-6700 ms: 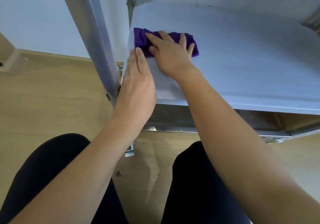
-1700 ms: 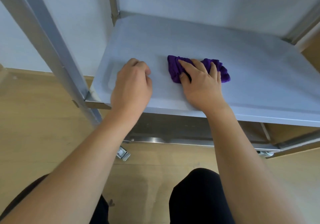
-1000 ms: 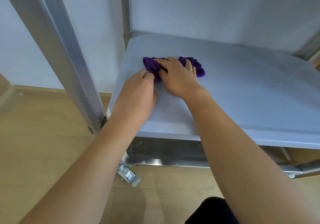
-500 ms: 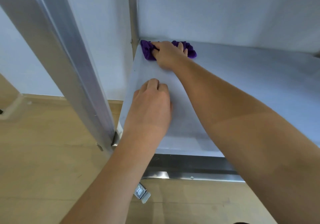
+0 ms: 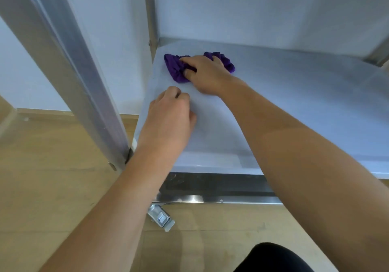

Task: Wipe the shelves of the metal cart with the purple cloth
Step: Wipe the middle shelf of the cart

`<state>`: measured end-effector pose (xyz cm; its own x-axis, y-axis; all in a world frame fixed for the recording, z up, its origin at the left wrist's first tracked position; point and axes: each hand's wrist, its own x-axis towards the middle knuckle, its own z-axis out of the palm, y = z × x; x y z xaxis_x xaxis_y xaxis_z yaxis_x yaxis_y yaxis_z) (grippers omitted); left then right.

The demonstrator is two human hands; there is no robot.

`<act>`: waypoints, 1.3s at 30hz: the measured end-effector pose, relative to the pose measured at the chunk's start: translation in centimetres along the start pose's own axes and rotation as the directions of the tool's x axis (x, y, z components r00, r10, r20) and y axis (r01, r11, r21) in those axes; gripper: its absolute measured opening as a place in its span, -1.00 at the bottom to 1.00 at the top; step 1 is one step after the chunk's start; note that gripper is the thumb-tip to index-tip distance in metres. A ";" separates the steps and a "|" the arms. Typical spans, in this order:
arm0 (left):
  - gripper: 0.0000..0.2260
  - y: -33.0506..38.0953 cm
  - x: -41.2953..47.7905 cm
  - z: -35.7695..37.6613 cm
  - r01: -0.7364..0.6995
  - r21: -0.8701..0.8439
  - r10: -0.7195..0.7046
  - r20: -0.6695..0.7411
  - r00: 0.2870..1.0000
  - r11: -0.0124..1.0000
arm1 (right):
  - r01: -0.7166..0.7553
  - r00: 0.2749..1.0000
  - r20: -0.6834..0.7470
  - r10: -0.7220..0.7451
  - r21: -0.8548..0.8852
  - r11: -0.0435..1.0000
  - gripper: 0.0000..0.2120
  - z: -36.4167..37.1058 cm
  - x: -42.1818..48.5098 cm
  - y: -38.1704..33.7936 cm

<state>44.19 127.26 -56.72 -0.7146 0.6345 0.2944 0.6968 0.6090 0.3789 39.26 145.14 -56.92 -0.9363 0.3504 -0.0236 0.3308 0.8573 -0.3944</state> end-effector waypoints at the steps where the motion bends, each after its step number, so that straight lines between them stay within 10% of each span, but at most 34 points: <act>1: -0.76 -0.1 0.0 0.1 -0.001 0.006 0.001 -0.008 1.000 1.000 | 0.020 1.000 -0.007 -0.020 -0.003 1.000 -0.60 -0.1 -1.2 0.5; 17: -0.71 9.4 -0.5 3.4 -0.110 0.200 0.095 0.085 0.992 0.973 | -0.015 0.987 -0.162 0.003 -0.077 0.997 -0.37 -0.8 -7.0 9.3; 31: -0.80 22.8 0.8 9.7 -0.264 -0.093 0.272 0.081 0.959 0.960 | -0.208 0.937 -0.302 0.173 -0.086 0.974 -0.62 -7.8 -14.8 23.6; 39: -0.87 25.3 1.0 12.8 -0.319 -0.140 0.327 0.041 0.944 0.938 | -0.408 0.863 -0.334 0.380 -0.013 0.913 -0.39 -11.2 -17.7 33.6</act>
<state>61.86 149.38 -58.11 -0.4444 0.8177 0.3658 0.8724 0.3022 0.3842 68.23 171.96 -59.50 -0.6424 0.7541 0.1365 0.6851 0.6450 -0.3386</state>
